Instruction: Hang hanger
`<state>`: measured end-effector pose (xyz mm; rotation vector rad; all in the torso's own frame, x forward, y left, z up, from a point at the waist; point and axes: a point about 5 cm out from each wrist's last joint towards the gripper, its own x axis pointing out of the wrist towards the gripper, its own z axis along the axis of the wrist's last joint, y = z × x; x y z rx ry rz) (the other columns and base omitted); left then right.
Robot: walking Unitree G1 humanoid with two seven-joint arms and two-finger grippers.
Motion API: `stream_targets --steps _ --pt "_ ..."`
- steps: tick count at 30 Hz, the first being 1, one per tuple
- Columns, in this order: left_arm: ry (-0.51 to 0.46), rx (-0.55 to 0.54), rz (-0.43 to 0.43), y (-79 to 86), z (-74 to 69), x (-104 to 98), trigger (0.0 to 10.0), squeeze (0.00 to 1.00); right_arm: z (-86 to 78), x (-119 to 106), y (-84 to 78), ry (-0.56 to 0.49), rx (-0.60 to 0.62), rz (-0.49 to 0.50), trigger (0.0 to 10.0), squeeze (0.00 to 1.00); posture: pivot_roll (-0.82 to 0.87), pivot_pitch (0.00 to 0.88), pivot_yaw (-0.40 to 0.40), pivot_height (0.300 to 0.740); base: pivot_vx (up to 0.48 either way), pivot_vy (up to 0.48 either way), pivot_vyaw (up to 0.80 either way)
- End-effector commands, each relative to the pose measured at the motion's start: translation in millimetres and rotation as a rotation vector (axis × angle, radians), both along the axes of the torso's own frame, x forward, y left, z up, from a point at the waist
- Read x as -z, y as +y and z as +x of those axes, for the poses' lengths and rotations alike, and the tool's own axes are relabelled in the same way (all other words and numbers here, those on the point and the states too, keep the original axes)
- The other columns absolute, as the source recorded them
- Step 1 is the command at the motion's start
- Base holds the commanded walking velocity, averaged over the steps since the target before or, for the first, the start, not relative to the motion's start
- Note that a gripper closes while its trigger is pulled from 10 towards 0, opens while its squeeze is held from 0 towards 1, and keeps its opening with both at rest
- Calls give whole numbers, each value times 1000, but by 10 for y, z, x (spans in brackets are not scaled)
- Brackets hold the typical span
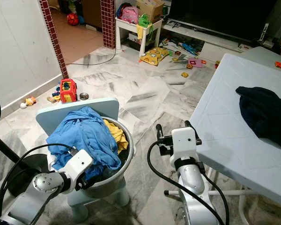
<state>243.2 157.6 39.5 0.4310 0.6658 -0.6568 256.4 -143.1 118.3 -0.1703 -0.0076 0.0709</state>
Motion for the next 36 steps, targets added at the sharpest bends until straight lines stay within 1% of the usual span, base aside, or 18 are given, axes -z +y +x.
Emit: stream_targets --steps 1,5,8,10,12,13,16,21,23,29,31,33,35,36 --pt "27 -3 4 3 -2 53 10000 1000 7 10 10 3 -6 -6 10000 0 124 44 -94 740 0 0 0" --pt "35 -4 12 -6 33 109 10000 1000 5 19 22 5 -8 -4 10000 0 121 47 -99 740 0 0 0" --pt "39 3 19 -22 106 172 10000 1000 -7 11 22 4 -10 -10 10000 0 104 50 -103 740 0 0 0" --pt "31 10 20 -41 151 148 10000 1000 -16 4 12 4 -10 -13 10000 0 98 51 -103 740 0 0 0" --pt "4 23 25 -89 222 99 10000 1000 -22 0 -22 4 -5 -21 10000 0 98 51 -103 740 0 0 0" --pt "-14 34 29 -135 279 79 10000 1000 -26 -2 -53 5 2 -26 10000 0 88 53 -105 740 0 0 0" --pt "-30 47 35 -208 351 72 10000 1000 -31 -12 -76 3 12 -28 10000 0 80 55 -100 740 0 0 0" --pt "-30 67 53 -270 390 99 10000 1000 -38 -20 -57 1 12 -27 10000 0 71 57 -96 740 0 0 0" --pt "-18 66 73 -273 406 116 10000 1000 -47 -21 -44 1 12 -26 10000 0 64 60 -91 740 0 0 0" --pt "-15 68 73 -277 411 82 10000 1000 -68 -22 -68 2 21 -28 10000 0 56 63 -84 740 0 0 0" --pt "-107 43 46 -269 449 -89 10000 1000 -85 -25 -117 3 37 -31 10000 0 60 66 -80 740 0 0 0" --pt "-191 10 50 -219 450 -213 10000 1000 -88 -13 -137 6 44 -31 10000 0 79 68 -83 740 0 0 0" --pt "-191 5 46 -207 427 -223 10000 1000 -83 -9 -131 6 44 -30 10000 0 81 68 -83 740 0 0 0" --pt "-173 0 38 -195 369 -220 10000 1000 -67 -9 -108 6 37 -28 10000 0 87 67 -85 740 0 0 0"
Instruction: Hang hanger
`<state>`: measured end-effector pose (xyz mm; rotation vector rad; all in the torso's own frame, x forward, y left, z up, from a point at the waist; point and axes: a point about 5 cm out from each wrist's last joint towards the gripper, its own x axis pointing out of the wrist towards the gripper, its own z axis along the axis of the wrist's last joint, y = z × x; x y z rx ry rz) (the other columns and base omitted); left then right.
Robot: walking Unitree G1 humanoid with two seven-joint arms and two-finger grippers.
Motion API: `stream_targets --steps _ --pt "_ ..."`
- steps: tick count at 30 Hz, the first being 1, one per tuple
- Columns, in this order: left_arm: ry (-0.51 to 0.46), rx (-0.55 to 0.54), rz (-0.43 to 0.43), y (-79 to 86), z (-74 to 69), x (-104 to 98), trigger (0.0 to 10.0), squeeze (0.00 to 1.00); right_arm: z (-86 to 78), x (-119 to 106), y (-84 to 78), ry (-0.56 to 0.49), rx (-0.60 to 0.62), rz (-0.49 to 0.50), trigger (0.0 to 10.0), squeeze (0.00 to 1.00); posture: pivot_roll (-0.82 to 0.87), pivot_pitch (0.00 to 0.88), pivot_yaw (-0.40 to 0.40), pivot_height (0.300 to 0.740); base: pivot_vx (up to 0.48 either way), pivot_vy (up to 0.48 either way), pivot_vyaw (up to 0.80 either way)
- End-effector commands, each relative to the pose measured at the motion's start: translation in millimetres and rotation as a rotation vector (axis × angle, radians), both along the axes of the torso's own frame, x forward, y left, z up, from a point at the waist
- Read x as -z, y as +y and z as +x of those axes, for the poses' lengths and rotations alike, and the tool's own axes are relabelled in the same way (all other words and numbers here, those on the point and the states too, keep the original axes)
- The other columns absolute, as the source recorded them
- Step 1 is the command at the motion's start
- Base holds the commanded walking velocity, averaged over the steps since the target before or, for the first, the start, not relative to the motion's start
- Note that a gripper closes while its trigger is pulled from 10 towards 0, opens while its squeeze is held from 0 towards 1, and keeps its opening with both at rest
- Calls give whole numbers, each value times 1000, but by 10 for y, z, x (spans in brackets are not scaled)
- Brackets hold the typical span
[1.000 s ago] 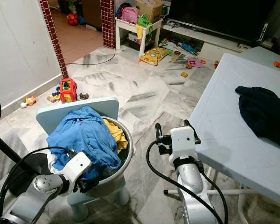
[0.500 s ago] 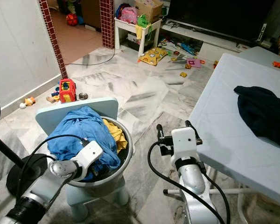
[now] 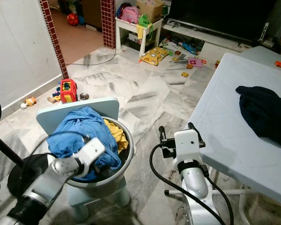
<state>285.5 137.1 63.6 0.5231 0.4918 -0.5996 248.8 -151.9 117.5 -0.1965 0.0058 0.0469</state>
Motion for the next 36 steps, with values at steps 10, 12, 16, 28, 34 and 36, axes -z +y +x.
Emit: stream_targets --steps 10,12,16,28,34,36 --pt "186 31 36 5 -348 178 10000 0 100 -68 12 -23 -11 -8 10000 0 104 61 -84 740 0 0 0" --pt "198 27 53 43 -354 199 10000 0 97 -60 3 -22 -8 -9 10000 0 104 61 -80 740 0 0 0" --pt "209 30 72 60 -333 234 10000 0 102 -62 16 -24 -7 -7 10000 0 101 59 -75 740 0 0 0" --pt "207 2 111 93 -147 342 10000 0 93 -65 24 -29 4 -4 10000 0 80 54 -59 740 0 0 0" --pt "199 20 136 59 -31 372 8706 0 100 -77 24 -33 10 -4 10000 0 70 55 -52 740 0 0 0" --pt "217 40 145 46 -10 402 4863 0 101 -82 26 -35 12 -4 10000 0 64 55 -48 740 0 0 0"
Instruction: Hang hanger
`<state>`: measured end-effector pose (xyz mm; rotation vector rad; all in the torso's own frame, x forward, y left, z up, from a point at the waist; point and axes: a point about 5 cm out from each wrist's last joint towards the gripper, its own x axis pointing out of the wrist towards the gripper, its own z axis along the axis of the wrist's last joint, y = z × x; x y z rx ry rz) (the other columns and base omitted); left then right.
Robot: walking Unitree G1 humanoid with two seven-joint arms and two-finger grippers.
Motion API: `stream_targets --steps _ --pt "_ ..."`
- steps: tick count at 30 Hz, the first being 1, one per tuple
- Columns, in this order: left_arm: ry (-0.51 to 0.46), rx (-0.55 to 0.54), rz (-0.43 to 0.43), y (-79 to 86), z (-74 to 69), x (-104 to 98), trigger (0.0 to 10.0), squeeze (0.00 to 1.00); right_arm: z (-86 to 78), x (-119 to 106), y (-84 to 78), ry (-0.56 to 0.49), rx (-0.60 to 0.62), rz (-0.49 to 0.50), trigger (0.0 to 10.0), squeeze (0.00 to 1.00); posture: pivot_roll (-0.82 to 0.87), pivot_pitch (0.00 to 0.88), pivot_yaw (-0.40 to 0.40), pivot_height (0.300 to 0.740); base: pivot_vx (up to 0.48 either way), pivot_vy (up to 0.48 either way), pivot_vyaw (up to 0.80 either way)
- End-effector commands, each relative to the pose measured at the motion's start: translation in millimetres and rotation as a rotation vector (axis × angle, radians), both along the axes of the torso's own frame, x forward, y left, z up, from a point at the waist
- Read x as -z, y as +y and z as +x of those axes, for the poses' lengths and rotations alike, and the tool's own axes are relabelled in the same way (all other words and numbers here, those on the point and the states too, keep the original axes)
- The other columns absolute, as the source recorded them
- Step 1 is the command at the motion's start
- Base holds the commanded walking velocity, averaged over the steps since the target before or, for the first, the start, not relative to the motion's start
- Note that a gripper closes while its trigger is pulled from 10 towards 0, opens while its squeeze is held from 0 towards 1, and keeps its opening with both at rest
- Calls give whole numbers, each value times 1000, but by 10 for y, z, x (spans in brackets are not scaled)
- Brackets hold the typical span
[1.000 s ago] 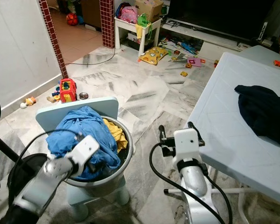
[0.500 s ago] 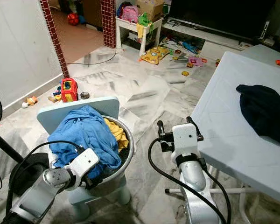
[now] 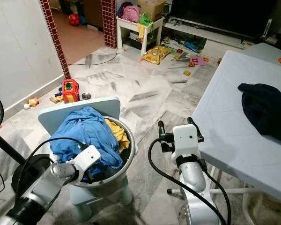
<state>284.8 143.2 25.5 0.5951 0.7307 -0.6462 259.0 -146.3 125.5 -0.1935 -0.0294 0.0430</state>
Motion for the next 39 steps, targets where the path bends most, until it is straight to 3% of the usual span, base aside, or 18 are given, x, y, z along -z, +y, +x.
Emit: stream_targets --steps 1,2,5,6,14,25,26,27,28,35,39 --pt "8 22 9 -15 -3 21 4863 0 -1 -1 -31 0 12 -8 10000 0 64 55 -48 740 0 0 0" --pt "5 46 26 -23 12 31 3882 0 -5 -2 -41 -1 16 -7 10000 0 64 56 -44 740 0 0 0" --pt "-3 62 45 -29 39 39 3725 0 -18 1 -46 -1 21 -7 10000 0 62 57 -41 740 0 0 0" --pt "-14 80 70 -40 76 44 10000 0 -31 3 -44 -1 24 -6 10000 0 55 60 -34 740 0 0 0" --pt "-2 108 100 -87 140 95 10000 0 -67 6 -40 1 39 -2 10000 0 39 70 -19 740 0 0 0" --pt "-9 112 57 -203 200 125 10000 0 -104 -4 -66 1 65 0 10000 0 17 82 -3 740 0 0 0" --pt "-7 121 67 -198 199 136 4824 0 -109 -3 -72 1 69 0 10000 0 16 83 1 740 0 0 0" --pt "-6 127 75 -192 200 142 4824 0 -112 -2 -74 1 71 0 10000 0 15 84 1 740 0 0 0" --pt "-17 128 85 -179 213 137 0 0 -119 4 -79 3 74 0 10000 0 15 86 5 740 0 0 0" --pt "-72 119 148 -105 278 111 0 0 -139 23 -87 9 85 2 10000 0 14 87 9 740 0 0 0" --pt "-149 99 172 -55 363 44 0 0 -135 19 -91 8 90 4 10000 0 15 85 8 740 0 0 0"
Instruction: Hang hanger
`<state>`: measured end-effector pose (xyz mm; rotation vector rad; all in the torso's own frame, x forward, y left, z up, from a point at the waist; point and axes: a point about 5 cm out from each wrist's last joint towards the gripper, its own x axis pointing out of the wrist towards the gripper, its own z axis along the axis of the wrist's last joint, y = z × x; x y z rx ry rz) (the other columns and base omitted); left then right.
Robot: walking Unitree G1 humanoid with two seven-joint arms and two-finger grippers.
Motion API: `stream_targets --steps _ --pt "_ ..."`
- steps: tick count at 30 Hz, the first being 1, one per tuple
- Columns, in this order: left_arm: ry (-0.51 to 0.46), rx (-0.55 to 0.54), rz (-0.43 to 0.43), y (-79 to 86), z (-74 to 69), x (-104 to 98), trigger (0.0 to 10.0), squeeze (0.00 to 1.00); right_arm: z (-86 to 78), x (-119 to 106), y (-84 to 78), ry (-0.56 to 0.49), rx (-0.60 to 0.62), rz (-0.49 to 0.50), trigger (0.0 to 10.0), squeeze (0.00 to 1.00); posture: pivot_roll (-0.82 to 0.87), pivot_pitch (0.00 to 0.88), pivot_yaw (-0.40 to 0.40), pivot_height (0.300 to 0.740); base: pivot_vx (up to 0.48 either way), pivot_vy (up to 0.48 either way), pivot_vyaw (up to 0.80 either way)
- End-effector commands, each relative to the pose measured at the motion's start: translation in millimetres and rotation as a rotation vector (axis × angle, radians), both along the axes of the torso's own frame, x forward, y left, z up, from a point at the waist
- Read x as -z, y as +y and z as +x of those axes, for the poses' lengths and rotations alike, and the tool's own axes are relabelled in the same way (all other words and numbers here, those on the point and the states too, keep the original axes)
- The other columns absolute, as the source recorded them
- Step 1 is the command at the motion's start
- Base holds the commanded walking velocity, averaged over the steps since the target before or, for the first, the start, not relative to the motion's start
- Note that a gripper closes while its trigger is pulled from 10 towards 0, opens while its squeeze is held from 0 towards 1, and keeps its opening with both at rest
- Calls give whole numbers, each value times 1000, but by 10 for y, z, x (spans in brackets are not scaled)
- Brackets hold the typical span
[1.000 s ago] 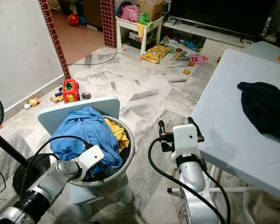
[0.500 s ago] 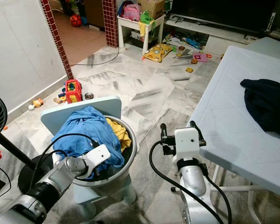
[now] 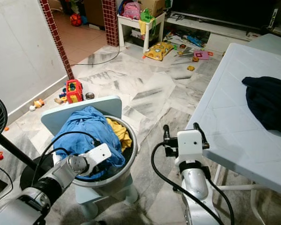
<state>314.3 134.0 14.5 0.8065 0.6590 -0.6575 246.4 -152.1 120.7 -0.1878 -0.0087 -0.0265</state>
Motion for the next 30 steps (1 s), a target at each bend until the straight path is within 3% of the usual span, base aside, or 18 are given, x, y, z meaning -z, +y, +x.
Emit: stream_targets --steps 1,17,26,28,30 --pt "-73 -15 15 54 87 -85 0 0 -12 -29 -33 -6 19 -3 10000 0 15 86 8 740 0 0 0" --pt "-262 -43 -45 12 258 -302 0 0 -11 -29 -6 -2 -14 3 10000 0 20 80 -9 740 0 0 0" --pt "-233 -39 -237 -93 247 -368 0 0 -43 21 41 39 -121 18 10000 0 40 79 -26 740 0 0 0" --pt "-180 -35 -344 -160 205 -367 0 0 -37 36 4 48 -123 3 10000 0 49 77 -41 740 0 0 0" --pt "-155 -32 -399 -187 183 -377 0 0 -31 41 -7 52 -127 -1 10000 0 51 77 -45 740 0 0 0"
